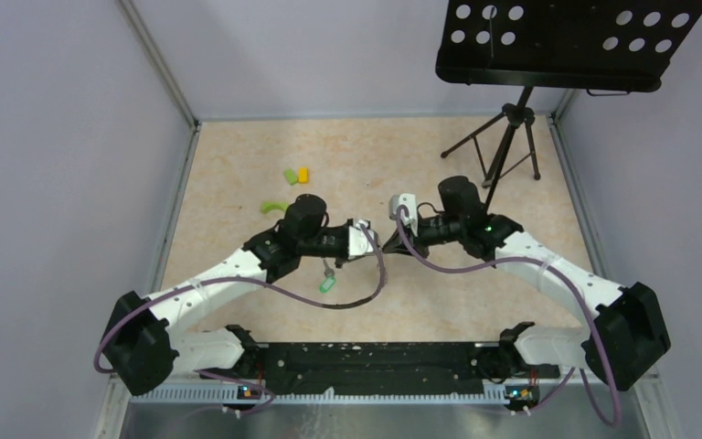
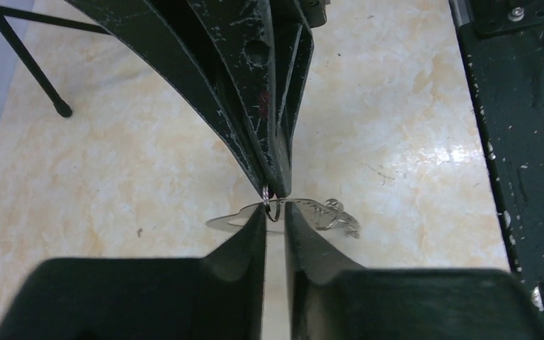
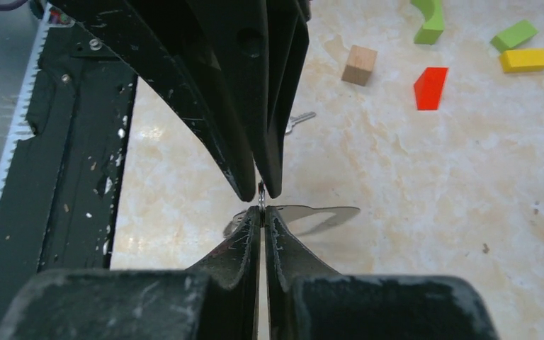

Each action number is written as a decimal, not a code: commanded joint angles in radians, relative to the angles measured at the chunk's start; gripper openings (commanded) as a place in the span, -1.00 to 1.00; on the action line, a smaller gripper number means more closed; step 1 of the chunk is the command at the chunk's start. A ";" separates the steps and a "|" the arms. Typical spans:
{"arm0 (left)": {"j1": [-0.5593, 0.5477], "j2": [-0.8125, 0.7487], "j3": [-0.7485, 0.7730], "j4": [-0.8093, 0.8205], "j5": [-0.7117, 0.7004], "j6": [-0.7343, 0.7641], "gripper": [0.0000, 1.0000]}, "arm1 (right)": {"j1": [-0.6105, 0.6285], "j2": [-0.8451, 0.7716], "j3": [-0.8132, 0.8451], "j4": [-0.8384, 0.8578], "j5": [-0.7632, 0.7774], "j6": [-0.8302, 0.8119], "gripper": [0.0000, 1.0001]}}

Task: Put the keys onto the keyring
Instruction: Adjust the keyring.

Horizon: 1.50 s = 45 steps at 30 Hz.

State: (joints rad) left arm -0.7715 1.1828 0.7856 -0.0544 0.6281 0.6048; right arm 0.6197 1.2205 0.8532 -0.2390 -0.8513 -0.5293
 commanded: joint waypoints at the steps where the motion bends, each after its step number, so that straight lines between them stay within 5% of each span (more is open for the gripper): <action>1: 0.072 -0.023 0.061 0.046 0.130 -0.031 -0.46 | 0.009 -0.073 0.038 0.126 0.056 0.068 -1.00; 6: 0.217 -0.046 0.090 0.093 0.326 -0.126 0.04 | -0.035 -0.101 0.046 0.247 -0.009 0.250 -1.00; 11: 0.270 -0.014 0.101 0.229 0.463 -0.315 0.13 | -0.069 -0.071 0.058 0.388 -0.120 0.457 -1.00; 22: 0.286 0.010 0.061 0.435 0.576 -0.529 -0.23 | -0.081 -0.050 0.030 0.554 -0.186 0.639 -1.00; 33: 0.286 0.045 0.059 0.494 0.597 -0.581 -0.57 | -0.081 -0.023 0.011 0.598 -0.206 0.667 -1.00; 40: 0.285 0.065 0.057 0.537 0.618 -0.600 -1.00 | -0.081 -0.023 0.003 0.583 -0.193 0.635 -0.98; 45: 0.261 0.039 0.142 0.189 0.505 -0.302 -1.00 | -0.081 -0.070 0.046 0.360 -0.081 0.394 -0.52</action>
State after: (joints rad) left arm -0.4881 1.2453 0.8532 0.3721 1.2057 0.0666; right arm 0.5404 1.1984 0.8524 0.2531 -1.0069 0.0578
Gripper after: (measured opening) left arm 0.004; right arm 0.170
